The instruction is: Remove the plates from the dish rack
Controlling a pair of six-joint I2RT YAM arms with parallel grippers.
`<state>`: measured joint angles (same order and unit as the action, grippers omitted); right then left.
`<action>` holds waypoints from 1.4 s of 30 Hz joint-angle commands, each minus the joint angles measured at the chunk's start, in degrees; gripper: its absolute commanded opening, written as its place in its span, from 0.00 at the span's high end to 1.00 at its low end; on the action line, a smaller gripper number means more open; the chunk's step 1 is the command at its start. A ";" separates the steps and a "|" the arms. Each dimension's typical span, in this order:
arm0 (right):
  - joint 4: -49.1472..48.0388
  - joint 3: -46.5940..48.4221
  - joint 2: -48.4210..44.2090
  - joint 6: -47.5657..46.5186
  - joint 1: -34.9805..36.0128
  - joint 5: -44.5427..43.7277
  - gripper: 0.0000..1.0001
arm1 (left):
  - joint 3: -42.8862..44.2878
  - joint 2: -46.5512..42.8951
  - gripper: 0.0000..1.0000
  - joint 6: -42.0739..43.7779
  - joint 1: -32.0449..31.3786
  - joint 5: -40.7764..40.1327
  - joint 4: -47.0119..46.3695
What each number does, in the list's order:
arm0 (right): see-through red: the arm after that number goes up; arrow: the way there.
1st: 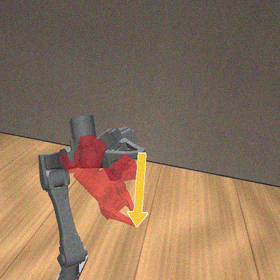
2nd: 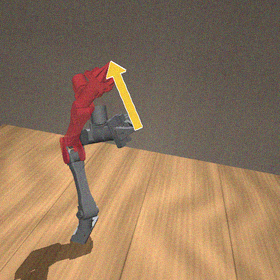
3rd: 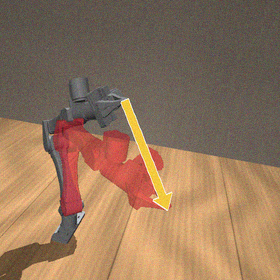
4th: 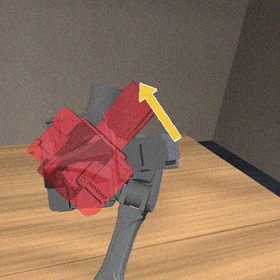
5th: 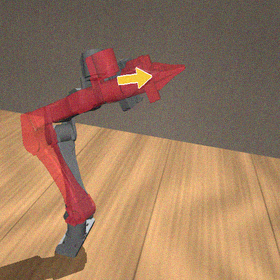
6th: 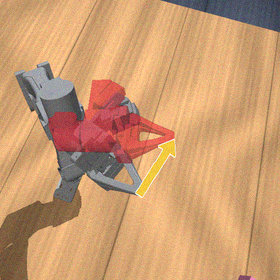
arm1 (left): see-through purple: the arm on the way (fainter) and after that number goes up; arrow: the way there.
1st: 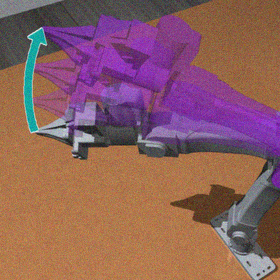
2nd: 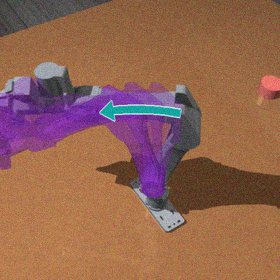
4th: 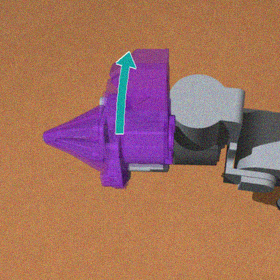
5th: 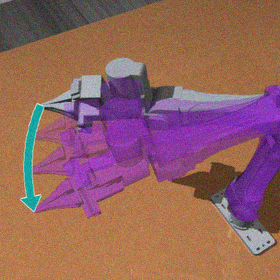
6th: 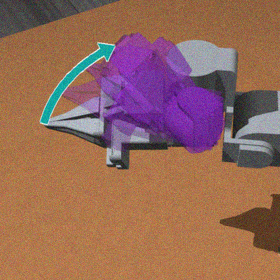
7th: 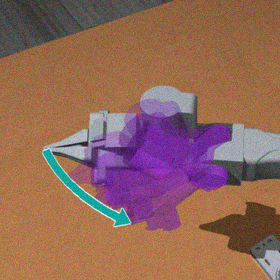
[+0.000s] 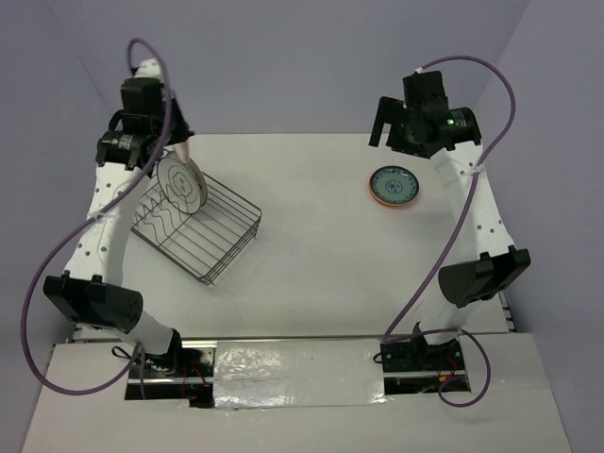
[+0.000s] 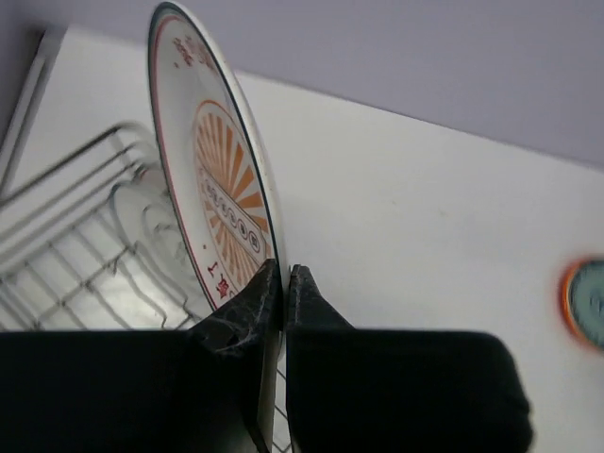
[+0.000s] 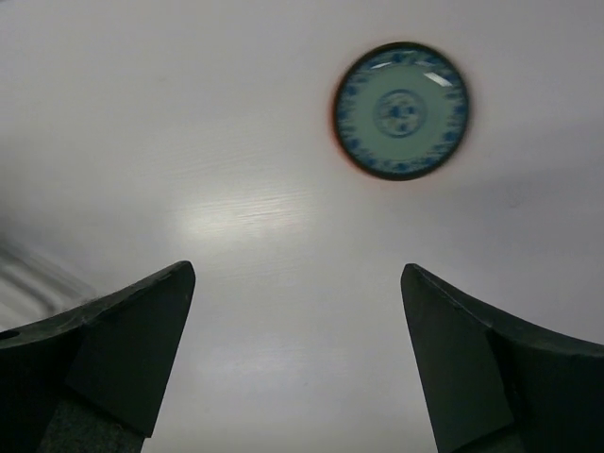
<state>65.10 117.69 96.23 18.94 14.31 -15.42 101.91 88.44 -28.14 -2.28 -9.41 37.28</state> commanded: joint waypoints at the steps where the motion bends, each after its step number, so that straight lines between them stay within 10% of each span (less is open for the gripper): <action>1: -1.99 4.73 -0.60 4.60 -3.48 20.48 0.00 | 5.92 -1.61 1.00 24.30 -13.32 3.09 -4.41; 8: -14.81 1.35 -1.56 20.07 -11.56 51.42 0.00 | -21.97 -3.02 1.00 78.41 -52.60 -34.20 -28.35; 18: -9.81 -15.53 -2.88 8.40 -10.09 50.05 0.00 | -35.81 -4.60 1.00 92.29 -65.73 -31.28 -49.67; 24: -21.31 -31.81 -7.63 10.50 -8.07 56.54 0.14 | -35.55 -4.16 1.00 89.85 -69.17 -29.97 -48.53; 27: -22.39 -32.79 -8.16 10.15 -7.54 56.21 0.83 | -34.33 -3.02 0.98 87.30 -69.52 -29.79 -46.43; 28: -21.95 -32.79 -8.94 10.07 -7.80 54.55 1.00 | -33.97 -2.41 0.80 86.77 -69.44 -30.49 -45.90; 31: -24.39 -35.49 -10.09 10.24 -8.68 50.41 1.00 | -32.04 -0.29 0.42 80.55 -67.68 -36.80 -43.62; 32: -25.28 -36.47 -10.27 10.24 -9.38 49.01 1.00 | -30.64 0.06 0.01 72.08 -65.15 -37.95 -40.47; 35: -32.73 -43.31 -10.88 10.85 -9.82 46.80 1.00 | -25.27 -2.82 0.00 52.23 -57.00 -33.67 -22.98; 40: -53.91 -57.73 -10.45 15.15 -8.77 45.57 1.00 | -26.24 -13.02 0.00 26.95 -43.71 -32.87 -18.83; 42: -58.92 -59.50 -7.74 14.38 -7.28 44.17 1.00 | -21.44 -14.09 0.01 15.78 -30.04 -25.36 -11.90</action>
<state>19.03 60.66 86.52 34.79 5.28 31.05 73.65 80.95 9.74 -45.23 -36.53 19.66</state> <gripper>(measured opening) 0.098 0.994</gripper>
